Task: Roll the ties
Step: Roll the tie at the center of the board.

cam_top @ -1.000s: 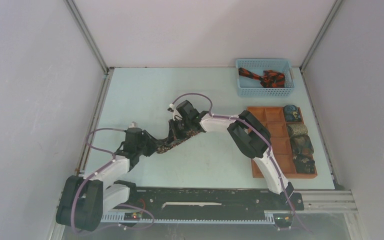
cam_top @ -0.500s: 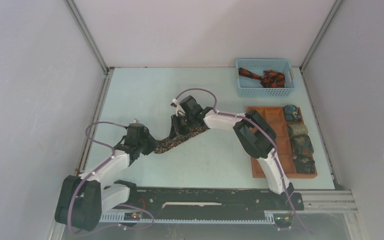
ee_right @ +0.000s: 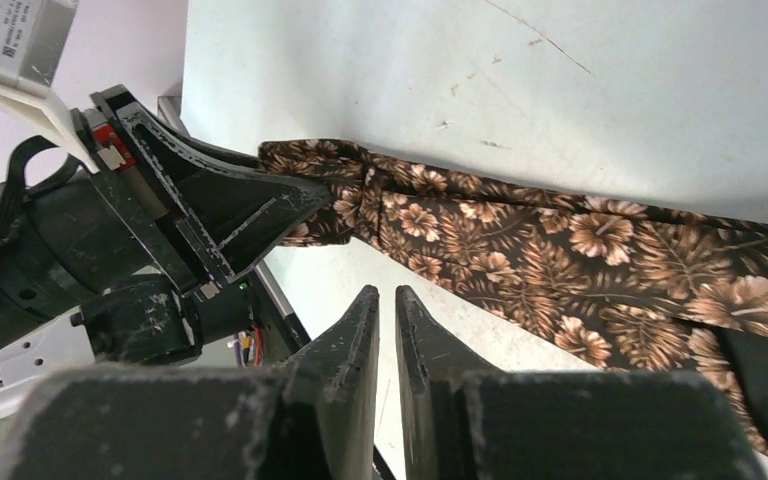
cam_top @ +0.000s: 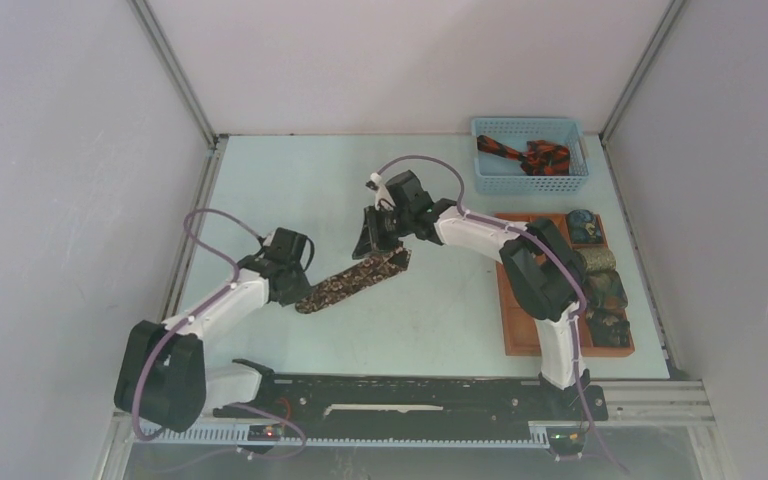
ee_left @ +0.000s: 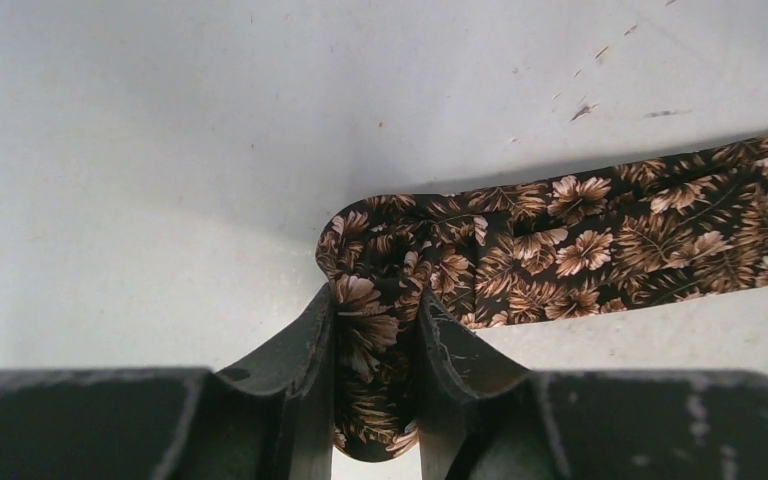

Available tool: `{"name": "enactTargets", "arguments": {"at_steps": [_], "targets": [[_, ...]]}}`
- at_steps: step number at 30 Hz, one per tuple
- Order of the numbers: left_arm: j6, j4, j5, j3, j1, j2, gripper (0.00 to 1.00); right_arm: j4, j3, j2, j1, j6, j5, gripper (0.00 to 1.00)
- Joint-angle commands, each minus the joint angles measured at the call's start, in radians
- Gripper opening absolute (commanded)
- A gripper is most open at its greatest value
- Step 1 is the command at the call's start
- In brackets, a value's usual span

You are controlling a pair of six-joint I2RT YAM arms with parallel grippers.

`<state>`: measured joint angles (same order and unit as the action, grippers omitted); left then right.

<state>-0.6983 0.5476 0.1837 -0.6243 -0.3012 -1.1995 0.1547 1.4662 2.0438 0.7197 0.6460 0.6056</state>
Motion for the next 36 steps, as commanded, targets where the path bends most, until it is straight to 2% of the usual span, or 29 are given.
{"name": "enactTargets", "arguments": {"at_steps": [1, 16, 25, 31, 36], "targets": [[0.043, 0.141, 0.135, -0.089, -0.058, -0.067, 0.25, -0.022, -0.029, -0.067, -0.010, -0.011, 0.007, 0.15], [0.020, 0.385, 0.362, -0.366, -0.262, -0.443, 0.26, -0.025, -0.087, -0.128, -0.064, -0.006, 0.011, 0.13], [-0.021, 0.503, 0.416, -0.507, -0.336, -0.620, 0.28, 0.004, -0.133, -0.206, -0.125, -0.021, -0.005, 0.13], [-0.046, 0.541, 0.425, -0.557, -0.369, -0.681, 0.36, 0.004, -0.196, -0.272, -0.157, -0.029, -0.013, 0.14], [-0.062, 0.552, 0.439, -0.566, -0.381, -0.690, 0.47, 0.015, -0.216, -0.294, -0.174, -0.038, -0.020, 0.14]]}}
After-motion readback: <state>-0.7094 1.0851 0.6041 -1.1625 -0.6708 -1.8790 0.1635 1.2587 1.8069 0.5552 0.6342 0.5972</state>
